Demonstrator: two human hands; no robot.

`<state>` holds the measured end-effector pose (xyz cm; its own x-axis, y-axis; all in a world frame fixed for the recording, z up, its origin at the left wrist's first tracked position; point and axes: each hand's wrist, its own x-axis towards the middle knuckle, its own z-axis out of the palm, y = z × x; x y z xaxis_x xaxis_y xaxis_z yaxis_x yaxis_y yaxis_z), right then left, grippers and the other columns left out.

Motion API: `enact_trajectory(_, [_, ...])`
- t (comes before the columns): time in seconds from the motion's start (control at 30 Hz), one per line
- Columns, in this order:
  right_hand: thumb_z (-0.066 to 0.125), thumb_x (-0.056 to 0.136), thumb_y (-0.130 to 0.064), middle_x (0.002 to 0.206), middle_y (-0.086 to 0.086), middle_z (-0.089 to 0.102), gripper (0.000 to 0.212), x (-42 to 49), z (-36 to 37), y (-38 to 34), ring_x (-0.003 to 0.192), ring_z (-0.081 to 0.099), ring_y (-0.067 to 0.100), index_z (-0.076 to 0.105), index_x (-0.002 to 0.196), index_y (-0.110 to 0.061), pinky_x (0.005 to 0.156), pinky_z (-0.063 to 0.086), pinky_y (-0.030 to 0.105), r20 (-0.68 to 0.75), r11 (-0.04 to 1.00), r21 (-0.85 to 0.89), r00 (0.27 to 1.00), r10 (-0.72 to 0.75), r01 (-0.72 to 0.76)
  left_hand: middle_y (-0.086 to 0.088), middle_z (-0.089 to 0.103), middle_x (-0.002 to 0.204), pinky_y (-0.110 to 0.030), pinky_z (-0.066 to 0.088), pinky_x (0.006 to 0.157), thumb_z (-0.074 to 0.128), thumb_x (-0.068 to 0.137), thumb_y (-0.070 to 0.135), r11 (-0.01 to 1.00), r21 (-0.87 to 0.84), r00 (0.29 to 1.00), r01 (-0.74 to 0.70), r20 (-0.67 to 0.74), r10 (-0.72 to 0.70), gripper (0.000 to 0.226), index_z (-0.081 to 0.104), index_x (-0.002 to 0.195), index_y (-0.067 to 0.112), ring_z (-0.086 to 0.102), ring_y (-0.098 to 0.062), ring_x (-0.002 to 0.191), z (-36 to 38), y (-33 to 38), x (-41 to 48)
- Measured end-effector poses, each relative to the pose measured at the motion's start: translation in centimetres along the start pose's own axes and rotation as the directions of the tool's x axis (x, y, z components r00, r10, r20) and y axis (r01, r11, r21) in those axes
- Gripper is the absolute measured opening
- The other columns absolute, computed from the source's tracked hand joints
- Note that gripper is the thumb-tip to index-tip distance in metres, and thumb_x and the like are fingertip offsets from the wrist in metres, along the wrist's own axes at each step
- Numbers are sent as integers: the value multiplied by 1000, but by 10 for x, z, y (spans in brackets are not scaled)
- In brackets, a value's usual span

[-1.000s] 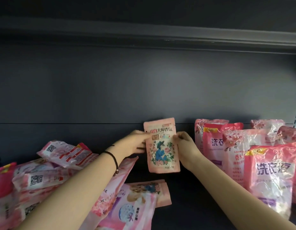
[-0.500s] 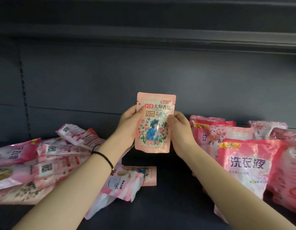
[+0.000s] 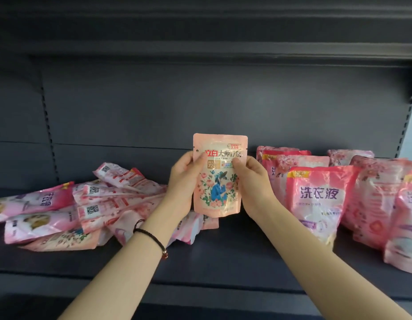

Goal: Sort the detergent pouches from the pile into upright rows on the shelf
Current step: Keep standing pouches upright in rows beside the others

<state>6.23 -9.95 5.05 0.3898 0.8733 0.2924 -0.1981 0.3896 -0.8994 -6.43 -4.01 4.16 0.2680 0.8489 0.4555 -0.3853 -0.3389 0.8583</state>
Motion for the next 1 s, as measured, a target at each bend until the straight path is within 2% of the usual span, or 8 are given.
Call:
enact_trajectory(0.17, [52, 98, -14, 108, 25, 68, 11, -34, -20, 9, 99, 67, 41, 55, 96, -4, 87, 52, 60, -120, 1000, -14, 993, -3, 1, 0, 74, 101, -29, 55, 69, 59, 93, 26, 996, -14, 995, 91, 44, -91, 14, 69, 101, 21, 71, -16, 93, 8, -17, -31])
enact_trajectory(0.27, [52, 98, -14, 107, 22, 70, 14, -53, -43, 18, 97, 69, 38, 55, 102, -1, 86, 54, 57, -141, 1000, -26, 990, 10, -14, 3, 75, 99, -31, 55, 66, 57, 94, 24, 987, -29, 983, 158, 94, -155, 19, 72, 87, 34, 72, -14, 90, 19, -33, -55])
enact_trajectory(0.33, [51, 98, -15, 103, 17, 72, 17, -64, -60, 25, 92, 71, 33, 57, 107, -1, 83, 57, 53, -154, 1000, -14, 988, 25, -28, 4, 74, 101, -32, 55, 74, 58, 94, 22, 982, -21, 976, 188, 117, -184, 19, 71, 87, 33, 70, -14, 95, 28, -44, -67])
enact_trajectory(0.47, [51, 98, -15, 100, 12, 74, 16, -78, -91, 31, 90, 73, 27, 62, 104, -6, 72, 58, 41, -190, 999, -41, 982, 21, -30, 2, 71, 111, -43, 50, 96, 59, 93, 23, 968, 24, 958, 248, 146, -249, 16, 65, 108, 22, 64, -18, 109, 47, -59, -80])
enact_trajectory(0.6, [49, 98, -13, 99, 12, 75, 16, -82, -115, 22, 91, 72, 29, 63, 102, -6, 79, 56, 46, -195, 998, -66, 981, 0, -13, 2, 71, 112, -40, 52, 93, 54, 96, 21, 966, -3, 942, 259, 223, -252, 18, 61, 113, 20, 66, -15, 107, 69, -66, -85])
enact_trajectory(0.8, [50, 96, -11, 98, 13, 75, 15, -84, -154, 8, 89, 73, 29, 63, 101, -6, 66, 57, 36, -200, 1000, -8, 980, -6, 5, 5, 72, 109, -24, 54, 75, 49, 98, 22, 965, -68, 933, 255, 279, -227, 20, 57, 117, 21, 68, -9, 101, 113, -79, -94])
enact_trajectory(0.93, [50, 93, -9, 90, 9, 76, 15, -83, -182, -1, 82, 73, 23, 65, 88, -10, 64, 55, 32, -223, 1000, -21, 974, -26, 22, 8, 70, 112, -20, 55, 75, 49, 98, 22, 960, -59, 914, 275, 327, -242, 24, 55, 121, 23, 66, -6, 104, 139, -82, -98])
enact_trajectory(1.0, [48, 92, -7, 80, 3, 75, 20, -81, -194, -8, 74, 72, 17, 63, 81, -13, 62, 52, 29, -243, 999, -45, 969, -35, 24, 10, 68, 115, -25, 54, 83, 51, 98, 22, 967, 34, 911, 252, 329, -249, 22, 56, 118, 27, 64, -6, 108, 147, -78, -97])
